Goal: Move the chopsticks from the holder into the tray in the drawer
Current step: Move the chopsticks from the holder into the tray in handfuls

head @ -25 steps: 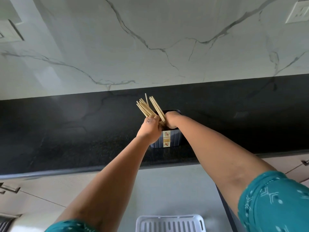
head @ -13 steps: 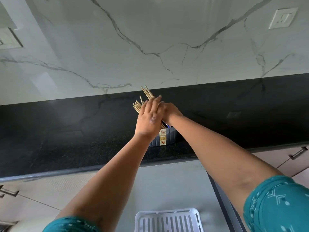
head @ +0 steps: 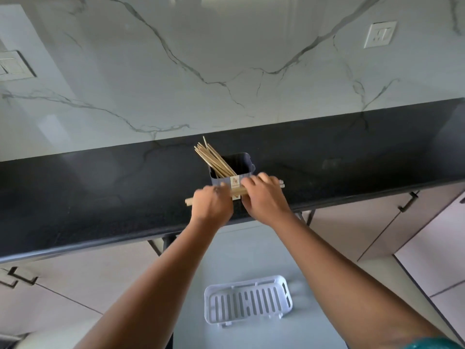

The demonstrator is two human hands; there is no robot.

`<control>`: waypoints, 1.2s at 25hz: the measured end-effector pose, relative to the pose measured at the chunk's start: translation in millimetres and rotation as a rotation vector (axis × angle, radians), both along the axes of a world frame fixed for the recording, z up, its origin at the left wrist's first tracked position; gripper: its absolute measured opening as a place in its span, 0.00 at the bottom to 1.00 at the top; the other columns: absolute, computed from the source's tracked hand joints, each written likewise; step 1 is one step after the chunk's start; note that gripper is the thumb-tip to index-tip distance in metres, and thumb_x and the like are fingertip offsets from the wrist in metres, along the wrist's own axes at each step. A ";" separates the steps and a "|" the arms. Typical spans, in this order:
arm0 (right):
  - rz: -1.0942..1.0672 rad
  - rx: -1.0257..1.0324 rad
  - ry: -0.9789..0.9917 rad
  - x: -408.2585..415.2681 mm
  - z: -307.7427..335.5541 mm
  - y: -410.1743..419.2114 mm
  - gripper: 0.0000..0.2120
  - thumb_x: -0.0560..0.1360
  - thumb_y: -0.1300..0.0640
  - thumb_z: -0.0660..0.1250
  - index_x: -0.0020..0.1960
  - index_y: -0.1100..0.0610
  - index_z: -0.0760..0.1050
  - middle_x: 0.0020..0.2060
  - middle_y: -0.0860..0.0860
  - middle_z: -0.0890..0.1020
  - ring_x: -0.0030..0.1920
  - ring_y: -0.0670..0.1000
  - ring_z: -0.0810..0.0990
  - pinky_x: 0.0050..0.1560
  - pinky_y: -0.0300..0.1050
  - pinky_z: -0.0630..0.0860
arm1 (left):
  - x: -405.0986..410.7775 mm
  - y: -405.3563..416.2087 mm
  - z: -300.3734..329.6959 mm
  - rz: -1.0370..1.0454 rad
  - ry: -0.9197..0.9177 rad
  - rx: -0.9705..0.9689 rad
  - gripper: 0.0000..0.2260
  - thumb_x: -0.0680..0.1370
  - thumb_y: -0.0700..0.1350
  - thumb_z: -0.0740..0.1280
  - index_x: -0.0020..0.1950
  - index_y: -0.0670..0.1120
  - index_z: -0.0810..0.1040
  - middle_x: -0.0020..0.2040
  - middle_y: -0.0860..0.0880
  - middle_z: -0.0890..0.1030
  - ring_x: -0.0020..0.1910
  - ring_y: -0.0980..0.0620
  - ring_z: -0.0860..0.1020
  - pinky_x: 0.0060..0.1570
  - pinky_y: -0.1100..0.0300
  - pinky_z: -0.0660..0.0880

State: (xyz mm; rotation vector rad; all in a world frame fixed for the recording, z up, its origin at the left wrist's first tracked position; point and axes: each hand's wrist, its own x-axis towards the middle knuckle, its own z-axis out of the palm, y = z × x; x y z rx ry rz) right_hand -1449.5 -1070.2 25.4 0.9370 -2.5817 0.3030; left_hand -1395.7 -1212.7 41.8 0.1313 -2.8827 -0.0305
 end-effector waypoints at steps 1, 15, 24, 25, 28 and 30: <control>-0.020 -0.058 -0.091 4.3 -22.8 15.9 0.14 0.72 0.46 0.61 0.53 0.51 0.75 0.48 0.48 0.81 0.53 0.54 0.76 0.52 0.50 0.71 | 14.8 -0.2 -18.9 -0.010 -0.044 0.065 0.07 0.77 0.44 0.57 0.47 0.45 0.74 0.44 0.43 0.83 0.42 0.40 0.81 0.35 0.55 0.67; -0.312 -0.417 -1.108 67.9 -150.2 73.7 0.20 0.79 0.43 0.59 0.63 0.55 0.75 0.59 0.51 0.79 0.57 0.51 0.76 0.51 0.42 0.73 | 94.8 30.9 -184.0 -0.166 -0.380 0.242 0.11 0.81 0.48 0.54 0.57 0.43 0.68 0.53 0.41 0.79 0.51 0.37 0.77 0.48 0.51 0.71; 0.054 0.593 -0.597 94.4 -225.7 83.3 0.17 0.75 0.66 0.62 0.63 0.60 0.69 0.57 0.56 0.76 0.59 0.57 0.75 0.57 0.47 0.74 | 97.1 35.6 -261.1 -0.238 -0.738 0.230 0.15 0.82 0.47 0.52 0.66 0.41 0.65 0.64 0.42 0.70 0.63 0.41 0.68 0.61 0.49 0.64; 0.064 0.645 -0.632 91.8 -231.0 79.6 0.18 0.76 0.67 0.59 0.65 0.62 0.67 0.61 0.58 0.74 0.63 0.58 0.72 0.62 0.49 0.71 | 98.5 32.5 -268.0 -0.192 -0.785 0.259 0.16 0.82 0.49 0.53 0.65 0.42 0.66 0.65 0.42 0.70 0.64 0.41 0.67 0.62 0.49 0.64; 0.073 0.787 -0.645 85.4 -242.3 68.7 0.21 0.76 0.69 0.57 0.68 0.63 0.64 0.64 0.60 0.72 0.66 0.59 0.70 0.65 0.50 0.67 | 103.8 17.4 -284.4 -0.114 -0.915 0.261 0.17 0.82 0.52 0.53 0.66 0.44 0.66 0.65 0.43 0.69 0.66 0.41 0.66 0.66 0.48 0.63; 0.086 0.814 -0.693 83.9 -250.1 65.6 0.22 0.76 0.69 0.58 0.70 0.63 0.63 0.65 0.59 0.72 0.66 0.59 0.70 0.65 0.52 0.68 | 106.2 8.3 -288.7 -0.096 -0.927 0.307 0.16 0.82 0.50 0.55 0.67 0.46 0.68 0.65 0.44 0.69 0.66 0.42 0.67 0.65 0.49 0.65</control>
